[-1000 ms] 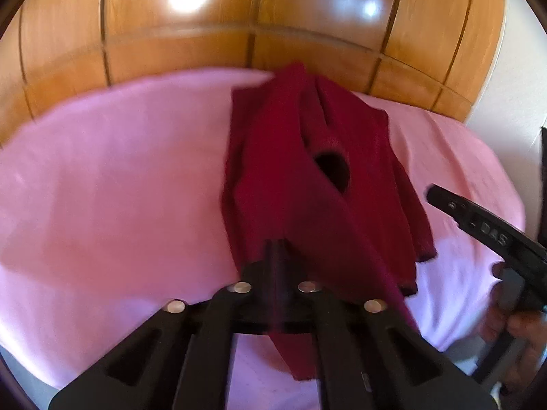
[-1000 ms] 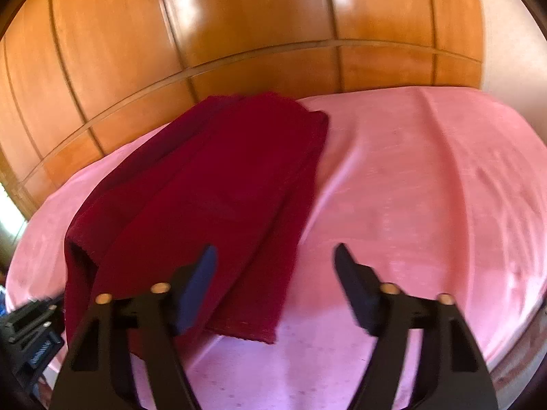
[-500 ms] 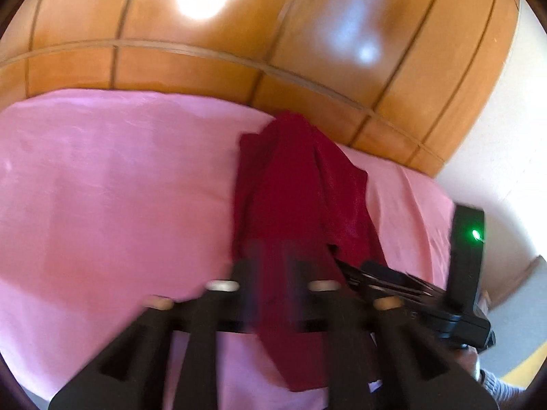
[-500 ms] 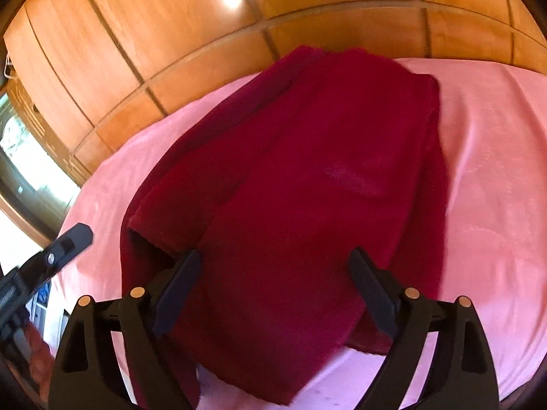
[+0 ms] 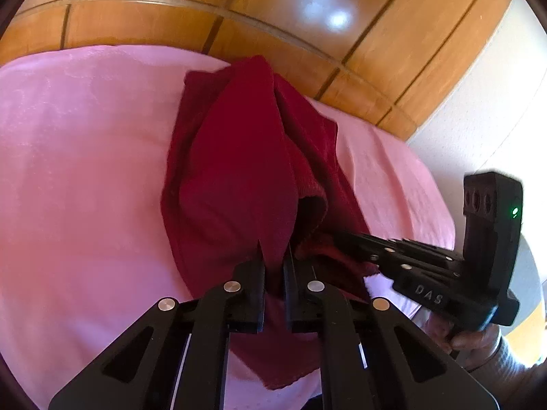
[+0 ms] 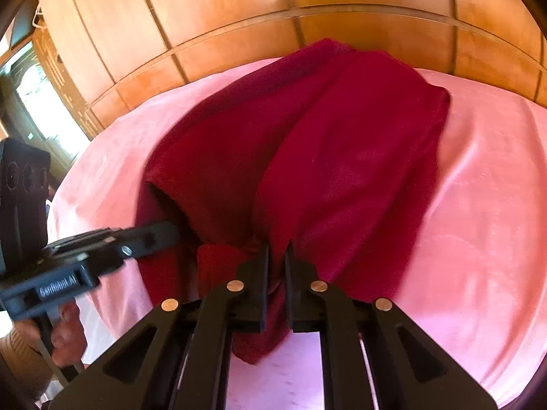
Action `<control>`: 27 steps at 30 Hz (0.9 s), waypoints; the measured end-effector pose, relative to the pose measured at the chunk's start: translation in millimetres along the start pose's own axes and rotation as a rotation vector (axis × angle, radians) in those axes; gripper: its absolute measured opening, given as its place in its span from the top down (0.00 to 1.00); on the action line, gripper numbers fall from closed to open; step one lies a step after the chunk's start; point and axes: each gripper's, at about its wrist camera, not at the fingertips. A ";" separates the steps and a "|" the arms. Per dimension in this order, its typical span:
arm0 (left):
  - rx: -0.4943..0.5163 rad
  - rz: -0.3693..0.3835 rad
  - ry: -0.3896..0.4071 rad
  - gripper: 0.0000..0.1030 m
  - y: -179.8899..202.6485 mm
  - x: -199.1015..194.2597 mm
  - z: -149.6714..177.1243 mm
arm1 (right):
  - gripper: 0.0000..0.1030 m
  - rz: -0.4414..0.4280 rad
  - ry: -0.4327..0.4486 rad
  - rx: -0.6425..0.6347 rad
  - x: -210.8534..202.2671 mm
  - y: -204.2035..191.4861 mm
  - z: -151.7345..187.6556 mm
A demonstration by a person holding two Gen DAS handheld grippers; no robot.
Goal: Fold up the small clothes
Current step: 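Grasp the sweater edge with the left tool while the right tool grasps its hem, then lift and shake the sweater open with both tools, spreading it on the bed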
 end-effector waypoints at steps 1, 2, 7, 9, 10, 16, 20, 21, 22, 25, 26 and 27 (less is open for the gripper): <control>0.005 -0.002 0.028 0.94 -0.7 -9.2 -5.9 | 0.94 0.007 0.021 0.003 -9.8 5.2 -3.6; -0.002 0.007 0.053 0.94 -3.0 -21.3 -13.1 | 0.94 0.022 0.049 0.000 -23.8 11.6 -9.3; 0.006 -0.053 0.191 0.94 -28.2 -74.0 -57.9 | 0.94 0.227 0.171 -0.045 -72.4 57.2 -40.4; 0.030 -0.147 0.242 0.94 -46.6 -89.4 -85.1 | 0.94 0.371 0.203 -0.073 -85.8 83.8 -55.0; 0.053 -0.199 0.261 0.94 -53.3 -93.3 -97.1 | 0.94 0.430 0.209 -0.078 -88.9 98.3 -62.4; 0.094 -0.512 0.312 0.94 -112.7 -86.7 -189.2 | 0.94 0.747 0.149 -0.028 -69.8 202.6 -114.7; 0.102 -0.743 0.287 0.91 -156.6 -54.0 -242.3 | 0.93 0.871 0.098 0.027 -48.6 259.6 -133.3; 0.072 -0.775 0.268 0.84 -168.9 -45.6 -248.5 | 0.91 0.904 0.076 0.022 -39.6 269.3 -136.2; 0.056 -0.793 0.252 0.75 -177.4 -37.9 -251.7 | 0.76 0.922 0.064 0.028 -34.1 276.6 -137.3; 0.034 -0.842 0.261 0.50 -184.9 -26.2 -242.9 | 0.37 0.926 0.099 0.039 -31.9 268.9 -141.3; 0.016 -0.792 0.271 0.50 -183.7 -25.4 -230.7 | 0.36 0.910 0.112 0.028 -31.7 261.3 -139.1; 0.006 -0.758 0.255 0.50 -187.4 -22.6 -221.1 | 0.36 0.857 0.125 0.029 -33.1 257.1 -133.5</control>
Point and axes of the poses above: each gripper's, at about its wrist camera, not at the fingertips, and x roughly the way its jaws point, y to its right, z to its underside, and after that the axes turned 8 degrees about y, right-handed
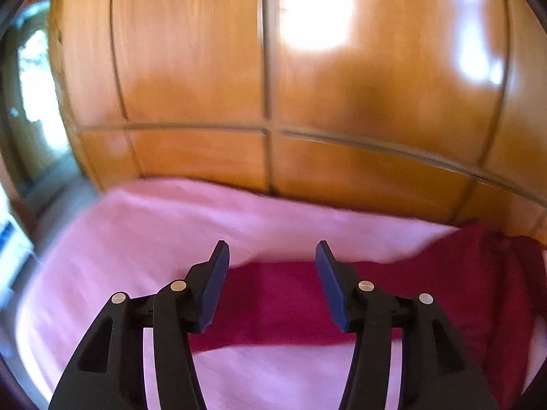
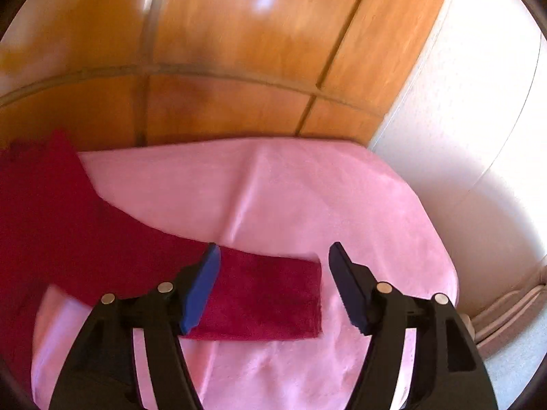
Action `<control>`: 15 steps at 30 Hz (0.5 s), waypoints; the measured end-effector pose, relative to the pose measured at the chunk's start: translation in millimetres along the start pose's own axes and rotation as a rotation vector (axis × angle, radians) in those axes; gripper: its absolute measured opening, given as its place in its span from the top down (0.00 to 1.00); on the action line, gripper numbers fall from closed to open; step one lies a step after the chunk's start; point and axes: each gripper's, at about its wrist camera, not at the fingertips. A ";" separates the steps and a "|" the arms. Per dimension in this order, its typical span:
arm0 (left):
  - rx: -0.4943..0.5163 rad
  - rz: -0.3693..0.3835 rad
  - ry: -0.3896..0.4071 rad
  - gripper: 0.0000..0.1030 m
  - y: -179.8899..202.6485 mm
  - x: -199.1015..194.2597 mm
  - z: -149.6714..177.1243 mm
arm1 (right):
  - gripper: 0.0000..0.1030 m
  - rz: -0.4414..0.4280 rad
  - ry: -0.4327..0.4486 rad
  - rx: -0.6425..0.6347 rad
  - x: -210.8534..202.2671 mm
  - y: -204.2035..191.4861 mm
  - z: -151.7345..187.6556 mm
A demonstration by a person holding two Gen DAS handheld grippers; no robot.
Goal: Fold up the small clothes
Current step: 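Lift and shake the sweater open with both tools, spreading it on the bed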
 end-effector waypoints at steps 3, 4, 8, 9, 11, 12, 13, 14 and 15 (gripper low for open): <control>-0.025 0.165 -0.076 0.56 13.0 -3.0 40.9 | 0.36 -0.223 -0.039 0.041 -24.9 -26.5 22.9; -0.024 0.216 -0.107 0.65 21.1 -3.0 54.5 | 0.36 -0.347 -0.090 0.050 -34.3 -42.1 37.5; -0.085 0.434 -0.257 0.68 50.8 -7.2 114.0 | 0.49 -0.697 -0.271 0.102 -68.3 -101.4 93.9; -0.099 0.480 -0.280 0.68 63.2 -11.6 128.5 | 0.50 -0.777 -0.323 0.121 -75.7 -118.5 108.3; -0.141 0.564 -0.326 0.68 77.4 -16.0 148.3 | 0.52 -0.881 -0.384 0.155 -86.9 -141.1 127.2; -0.162 0.585 -0.345 0.68 81.8 -17.2 154.3 | 0.52 -0.912 -0.407 0.146 -95.2 -154.3 137.4; -0.179 0.597 -0.356 0.68 85.9 -18.8 159.7 | 0.56 -0.907 -0.405 0.124 -101.5 -163.7 144.2; -0.192 0.610 -0.364 0.68 91.4 -21.4 162.1 | 0.72 -0.901 -0.394 0.110 -104.9 -167.8 146.6; -0.202 0.625 -0.379 0.68 97.3 -21.7 166.5 | 0.86 -0.914 -0.391 0.099 -102.7 -170.0 145.0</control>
Point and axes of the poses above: each gripper's, at about its wrist camera, not at the fingertips, and x roughly the way its jaws point, y to its right, z to its underside, and after that the axes turned 8 degrees about y, right-handed
